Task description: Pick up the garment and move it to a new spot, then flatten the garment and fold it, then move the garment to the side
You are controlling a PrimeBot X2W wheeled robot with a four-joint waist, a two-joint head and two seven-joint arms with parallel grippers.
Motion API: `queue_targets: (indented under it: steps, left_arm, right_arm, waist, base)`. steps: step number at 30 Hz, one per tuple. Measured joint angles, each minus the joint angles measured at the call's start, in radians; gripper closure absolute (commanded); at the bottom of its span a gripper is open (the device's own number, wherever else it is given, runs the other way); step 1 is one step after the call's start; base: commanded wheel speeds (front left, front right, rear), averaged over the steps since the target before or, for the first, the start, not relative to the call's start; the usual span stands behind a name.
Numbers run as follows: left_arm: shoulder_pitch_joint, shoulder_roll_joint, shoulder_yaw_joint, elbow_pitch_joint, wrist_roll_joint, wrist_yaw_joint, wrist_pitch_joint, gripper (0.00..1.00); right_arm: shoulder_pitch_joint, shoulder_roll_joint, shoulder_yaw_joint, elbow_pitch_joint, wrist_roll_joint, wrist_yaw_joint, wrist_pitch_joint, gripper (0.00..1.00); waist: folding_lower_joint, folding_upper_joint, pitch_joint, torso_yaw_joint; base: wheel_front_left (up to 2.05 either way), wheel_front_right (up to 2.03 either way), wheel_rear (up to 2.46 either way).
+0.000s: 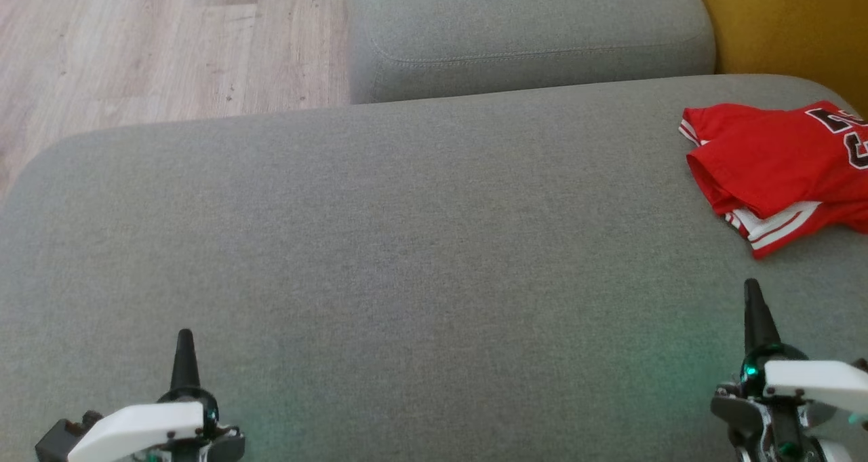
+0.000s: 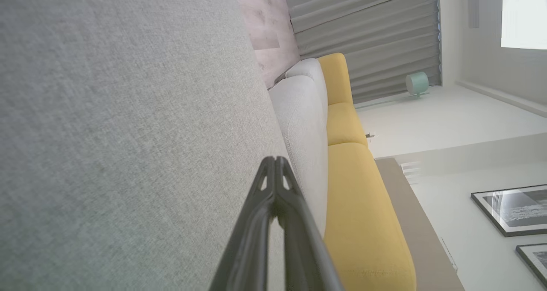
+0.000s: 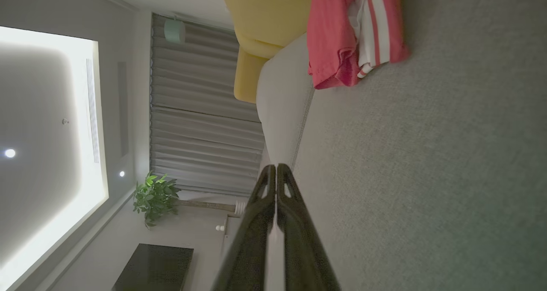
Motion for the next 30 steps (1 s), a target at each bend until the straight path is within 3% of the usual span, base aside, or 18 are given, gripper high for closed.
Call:
queue_targets:
  steps: [20, 30]
  left_arm:
    - [-0.071, -0.002, 0.063, 0.041, -0.244, -0.051, 0.061, 1.00]
    - [-0.077, -0.004, 0.065, 0.044, -0.247, -0.051, 0.064, 1.00]
  right_arm:
    - [-0.063, -0.001, -0.034, 0.014, 0.234, 0.000, 0.061, 1.00]
    - [-0.063, 0.000, -0.038, 0.015, 0.238, 0.000, 0.061, 1.00]
  waist:
    - [0.0000, 0.0000, 0.016, -0.002]
    - [-0.0001, 0.0000, 0.016, -0.002]
  base:
    - [0.00, 0.00, 0.00]
    - [0.00, 0.00, 0.00]
